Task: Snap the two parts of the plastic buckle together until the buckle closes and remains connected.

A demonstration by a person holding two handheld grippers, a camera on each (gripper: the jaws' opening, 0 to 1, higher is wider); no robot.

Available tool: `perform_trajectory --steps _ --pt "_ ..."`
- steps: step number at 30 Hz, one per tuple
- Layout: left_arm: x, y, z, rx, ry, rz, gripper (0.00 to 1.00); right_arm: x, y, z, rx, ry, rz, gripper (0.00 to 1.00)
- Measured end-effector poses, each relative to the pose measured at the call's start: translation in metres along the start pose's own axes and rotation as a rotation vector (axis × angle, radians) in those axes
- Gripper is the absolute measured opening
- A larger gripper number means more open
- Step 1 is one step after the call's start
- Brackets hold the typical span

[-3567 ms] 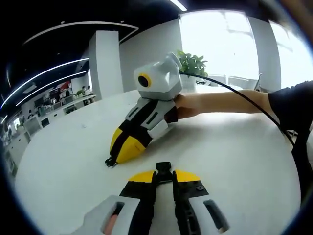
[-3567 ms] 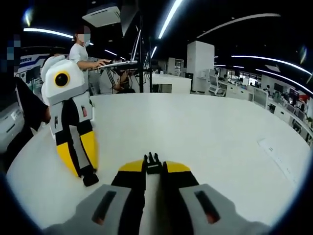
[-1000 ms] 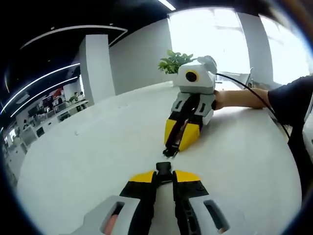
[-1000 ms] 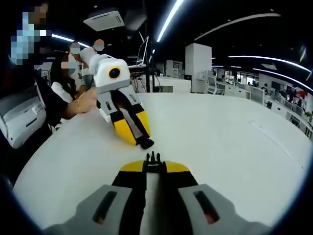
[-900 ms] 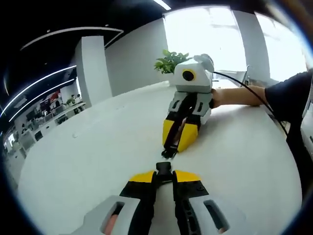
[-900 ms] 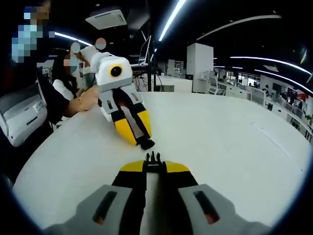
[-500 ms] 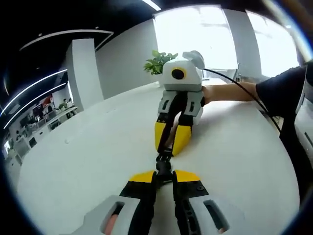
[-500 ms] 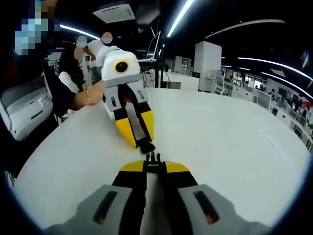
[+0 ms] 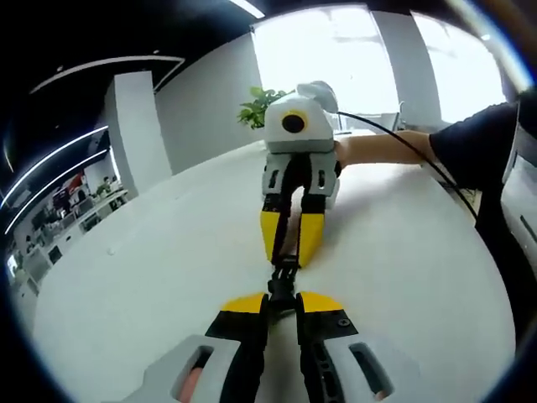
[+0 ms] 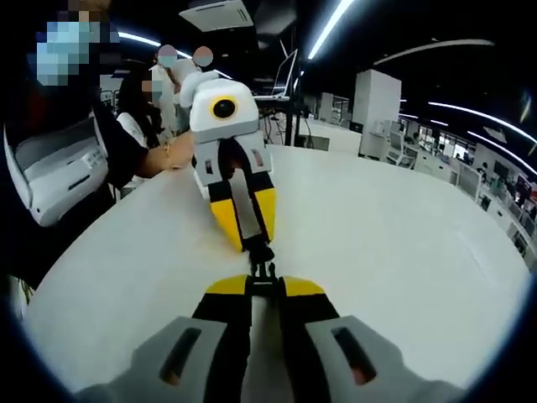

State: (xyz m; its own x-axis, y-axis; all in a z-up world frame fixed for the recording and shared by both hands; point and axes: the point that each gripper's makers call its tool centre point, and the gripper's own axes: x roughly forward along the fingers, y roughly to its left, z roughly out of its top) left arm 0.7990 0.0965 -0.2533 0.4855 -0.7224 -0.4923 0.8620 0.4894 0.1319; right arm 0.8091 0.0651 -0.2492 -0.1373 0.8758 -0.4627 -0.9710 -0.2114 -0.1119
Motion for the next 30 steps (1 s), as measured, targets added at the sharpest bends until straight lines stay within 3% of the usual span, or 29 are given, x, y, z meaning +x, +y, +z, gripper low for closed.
perform_trajectory --steps 13,15,30 --pt "0.001 -0.007 0.002 0.027 0.0 -0.027 0.13 -0.006 0.008 -0.002 0.032 -0.042 0.039 0.12" --pt "0.001 -0.007 0.002 0.026 0.0 -0.027 0.13 -0.007 0.009 0.001 0.056 -0.075 0.048 0.12" --pt "0.002 -0.011 0.002 0.026 -0.006 -0.035 0.13 -0.003 0.012 -0.001 0.032 -0.065 0.058 0.12"
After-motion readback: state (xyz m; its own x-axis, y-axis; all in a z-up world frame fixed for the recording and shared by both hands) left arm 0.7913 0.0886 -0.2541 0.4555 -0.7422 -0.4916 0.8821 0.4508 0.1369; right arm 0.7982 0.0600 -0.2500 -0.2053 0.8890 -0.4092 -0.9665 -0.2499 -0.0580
